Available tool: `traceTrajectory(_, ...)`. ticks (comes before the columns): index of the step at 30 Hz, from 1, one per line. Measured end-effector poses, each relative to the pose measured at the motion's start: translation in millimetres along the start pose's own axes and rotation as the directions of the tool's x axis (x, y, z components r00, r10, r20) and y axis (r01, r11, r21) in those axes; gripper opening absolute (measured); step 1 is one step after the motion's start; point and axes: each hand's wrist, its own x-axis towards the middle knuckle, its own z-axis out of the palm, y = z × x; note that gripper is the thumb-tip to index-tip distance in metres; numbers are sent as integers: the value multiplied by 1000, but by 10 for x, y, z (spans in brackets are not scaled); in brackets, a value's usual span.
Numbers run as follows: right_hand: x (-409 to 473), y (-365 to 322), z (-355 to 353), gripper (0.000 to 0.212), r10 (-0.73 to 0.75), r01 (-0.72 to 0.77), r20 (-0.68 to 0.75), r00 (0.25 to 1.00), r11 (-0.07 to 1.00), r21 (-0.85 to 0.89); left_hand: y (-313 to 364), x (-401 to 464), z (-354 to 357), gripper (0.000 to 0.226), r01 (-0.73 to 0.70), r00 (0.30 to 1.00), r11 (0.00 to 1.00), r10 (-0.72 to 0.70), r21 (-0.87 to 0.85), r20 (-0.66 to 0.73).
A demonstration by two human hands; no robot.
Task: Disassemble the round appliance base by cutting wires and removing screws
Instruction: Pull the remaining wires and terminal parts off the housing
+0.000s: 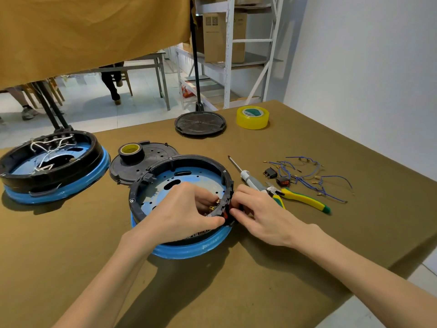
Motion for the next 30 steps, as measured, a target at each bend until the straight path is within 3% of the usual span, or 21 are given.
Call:
traceTrajectory(8,-66,25,99,7,24,-17,-118,993,998,60,-28,-30,26,49,-23,1000,999,22,-42,-18)
traceTrajectory(12,-15,29,87,12,30,-24,-159,987,999,41,-11,-26,-2,33,-57,998,994,60,-94,30)
traceTrajectory(18,32,94,43,21,-36,39,-113,993,999,23,-7,-23,-4,33,-77,996,992,81,-99,34)
traceTrajectory(24,30,145,137,8,-81,94,-196,977,994,56,-36,-27,2,39,-51,998,997,49,-56,-37)
traceTrajectory(30,18,172,193,6,-116,130,-227,967,991,45,-36,-29,0,30,-70,998,996,70,-49,-7)
